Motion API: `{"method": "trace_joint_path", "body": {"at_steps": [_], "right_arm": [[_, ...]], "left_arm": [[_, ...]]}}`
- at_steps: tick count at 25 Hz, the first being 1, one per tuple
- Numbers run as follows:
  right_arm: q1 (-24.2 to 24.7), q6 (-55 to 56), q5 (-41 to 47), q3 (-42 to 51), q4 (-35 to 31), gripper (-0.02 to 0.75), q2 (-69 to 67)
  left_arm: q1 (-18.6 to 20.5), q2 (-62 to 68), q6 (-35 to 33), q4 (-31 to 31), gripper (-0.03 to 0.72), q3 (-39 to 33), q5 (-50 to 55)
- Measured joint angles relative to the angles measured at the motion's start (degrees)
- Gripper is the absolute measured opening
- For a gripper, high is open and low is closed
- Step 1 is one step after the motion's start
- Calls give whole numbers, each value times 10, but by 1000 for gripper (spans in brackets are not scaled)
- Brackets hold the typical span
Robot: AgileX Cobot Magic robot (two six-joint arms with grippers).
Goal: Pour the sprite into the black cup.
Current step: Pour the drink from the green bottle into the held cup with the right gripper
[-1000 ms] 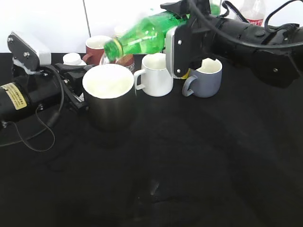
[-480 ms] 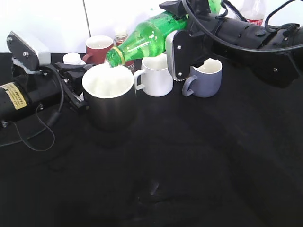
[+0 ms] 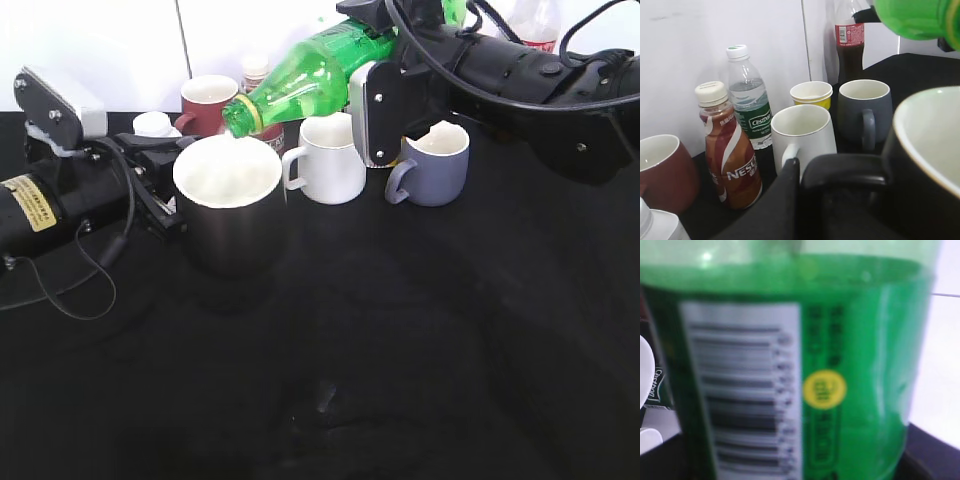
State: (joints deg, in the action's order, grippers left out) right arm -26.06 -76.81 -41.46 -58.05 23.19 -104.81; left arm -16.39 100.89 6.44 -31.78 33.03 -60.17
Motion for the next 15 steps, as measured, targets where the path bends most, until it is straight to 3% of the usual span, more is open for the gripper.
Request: {"method": "trace_joint_path", "body": {"at_steps": [10,15], "right_arm": [[0,0,-4,-1,0,449,0],[0,74,-5,-1,0,449,0]], "left_arm": [[0,4,6,16,50,0,4],[0,4,6,24,50,0,-5]]}}
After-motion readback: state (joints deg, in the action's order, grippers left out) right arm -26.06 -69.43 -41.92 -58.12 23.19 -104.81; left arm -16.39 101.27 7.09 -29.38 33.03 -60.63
